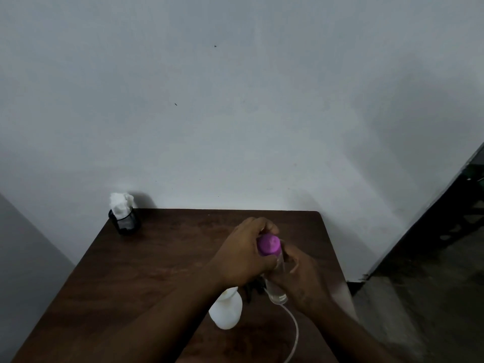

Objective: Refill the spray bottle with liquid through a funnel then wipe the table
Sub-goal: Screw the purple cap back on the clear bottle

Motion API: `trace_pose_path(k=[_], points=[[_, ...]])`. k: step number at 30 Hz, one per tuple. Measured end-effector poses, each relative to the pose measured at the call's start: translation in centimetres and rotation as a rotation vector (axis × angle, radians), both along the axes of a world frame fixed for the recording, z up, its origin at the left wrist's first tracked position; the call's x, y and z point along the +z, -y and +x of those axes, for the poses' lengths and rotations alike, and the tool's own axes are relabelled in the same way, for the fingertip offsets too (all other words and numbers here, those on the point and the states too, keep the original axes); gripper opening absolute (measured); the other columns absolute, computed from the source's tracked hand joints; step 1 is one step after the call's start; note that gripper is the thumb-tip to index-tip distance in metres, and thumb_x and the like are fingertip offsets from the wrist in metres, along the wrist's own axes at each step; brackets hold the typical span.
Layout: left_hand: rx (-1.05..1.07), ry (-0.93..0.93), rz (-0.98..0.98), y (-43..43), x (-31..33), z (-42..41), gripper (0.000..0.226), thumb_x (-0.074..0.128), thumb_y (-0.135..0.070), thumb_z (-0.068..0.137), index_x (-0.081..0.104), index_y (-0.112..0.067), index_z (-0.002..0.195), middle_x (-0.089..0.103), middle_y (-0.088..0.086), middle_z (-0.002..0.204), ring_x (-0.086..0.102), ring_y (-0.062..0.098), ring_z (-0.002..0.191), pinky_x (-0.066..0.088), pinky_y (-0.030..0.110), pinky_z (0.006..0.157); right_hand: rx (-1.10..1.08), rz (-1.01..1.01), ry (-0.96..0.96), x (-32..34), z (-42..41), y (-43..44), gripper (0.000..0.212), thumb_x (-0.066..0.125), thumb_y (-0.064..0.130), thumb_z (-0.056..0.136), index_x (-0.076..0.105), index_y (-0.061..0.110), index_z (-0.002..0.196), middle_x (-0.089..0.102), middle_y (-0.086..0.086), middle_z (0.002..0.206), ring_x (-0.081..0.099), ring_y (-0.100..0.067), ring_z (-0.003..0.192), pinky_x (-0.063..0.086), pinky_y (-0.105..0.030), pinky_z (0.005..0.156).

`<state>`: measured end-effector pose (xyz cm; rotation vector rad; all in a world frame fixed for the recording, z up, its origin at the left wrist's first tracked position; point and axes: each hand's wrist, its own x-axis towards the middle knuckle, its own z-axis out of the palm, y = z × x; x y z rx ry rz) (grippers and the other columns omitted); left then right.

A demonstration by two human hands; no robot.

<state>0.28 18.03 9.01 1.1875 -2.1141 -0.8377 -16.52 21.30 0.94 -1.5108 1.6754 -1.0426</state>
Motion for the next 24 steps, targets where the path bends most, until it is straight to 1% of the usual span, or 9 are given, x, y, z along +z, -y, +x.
trace_pose_path(k=[1,3,4,6,10,12,19,22,24], points=[[-0.003,0.015,-0.005,-0.1,0.0,0.0,0.052,0.082,-0.042,0.069,0.056,-0.041,0.115,0.052,-0.020,0.117,0.052,0.002,0.110,0.054,0.028,0.090,0.000,-0.015,0.012,0.3,0.1,0.1,0.029,0.067,0.074,0.072,0.061,0.055,0.094,0.060,0.015,0.075,0.063,0.009,0.085,0.055,-0.044,0.089],[0.062,0.050,-0.040,-0.1,0.0,-0.2,0.053,0.082,-0.055,0.068,0.056,-0.040,0.112,0.051,-0.020,0.114,0.050,0.001,0.108,0.052,0.024,0.088,0.083,0.051,-0.019,1.0,0.4,0.2,0.036,0.081,0.042,0.078,0.060,0.047,0.107,0.067,0.010,0.095,0.061,0.005,0.085,0.053,-0.026,0.090],[0.113,0.067,-0.060,-0.2,0.0,-0.2,0.052,0.081,-0.061,0.067,0.057,-0.039,0.108,0.052,-0.019,0.110,0.051,0.000,0.103,0.052,0.022,0.084,0.109,0.084,-0.036,1.3,0.6,0.2,0.039,0.081,0.041,0.077,0.059,0.039,0.109,0.065,0.012,0.099,0.057,0.005,0.082,0.047,-0.011,0.085],[0.178,0.109,-0.089,-0.2,0.0,-0.3,0.049,0.080,-0.065,0.066,0.059,-0.037,0.100,0.055,-0.016,0.101,0.054,0.001,0.091,0.054,0.023,0.076,0.102,0.058,-0.041,1.3,-0.2,0.1,0.043,0.084,0.044,0.071,0.056,0.041,0.103,0.060,0.021,0.091,0.058,0.012,0.080,0.041,0.000,0.077],[0.171,0.177,-0.110,-0.2,0.3,-0.3,0.044,0.081,-0.059,0.069,0.065,-0.032,0.099,0.055,-0.014,0.096,0.055,0.004,0.084,0.056,0.028,0.074,0.106,0.068,0.011,1.6,-0.9,-0.8,0.048,0.085,0.039,0.066,0.063,0.044,0.108,0.072,0.014,0.103,0.068,-0.002,0.096,0.055,-0.026,0.086],[0.151,0.186,-0.118,-0.1,0.4,-0.4,0.045,0.082,-0.056,0.071,0.067,-0.028,0.103,0.056,-0.012,0.098,0.055,0.005,0.086,0.056,0.031,0.076,0.108,0.060,0.018,1.9,-0.9,-1.0,0.045,0.087,0.033,0.069,0.062,0.046,0.105,0.072,0.013,0.102,0.068,-0.005,0.096,0.056,-0.030,0.086],[0.112,0.179,-0.151,0.3,0.6,0.2,0.048,0.080,-0.053,0.076,0.069,-0.024,0.113,0.057,-0.011,0.104,0.057,0.006,0.091,0.056,0.030,0.080,0.142,0.046,0.011,2.0,-0.9,0.1,0.047,0.086,0.032,0.070,0.065,0.037,0.112,0.072,0.011,0.102,0.068,-0.006,0.095,0.056,-0.029,0.085],[0.132,0.131,-0.167,0.5,0.9,0.6,0.049,0.081,-0.051,0.077,0.067,-0.026,0.117,0.058,-0.011,0.108,0.057,0.005,0.094,0.055,0.025,0.081,0.169,0.048,-0.022,2.3,0.0,1.3,0.033,0.082,0.020,0.080,0.066,0.023,0.108,0.071,0.004,0.096,0.066,-0.007,0.089,0.053,-0.016,0.080],[0.145,0.093,-0.166,0.9,0.9,1.2,0.050,0.081,-0.051,0.077,0.066,-0.029,0.119,0.059,-0.013,0.111,0.057,0.003,0.097,0.054,0.022,0.083,0.177,0.019,-0.030,2.7,0.4,2.3,0.032,0.081,0.021,0.081,0.065,0.028,0.107,0.071,0.003,0.096,0.067,-0.005,0.087,0.049,-0.008,0.072]])
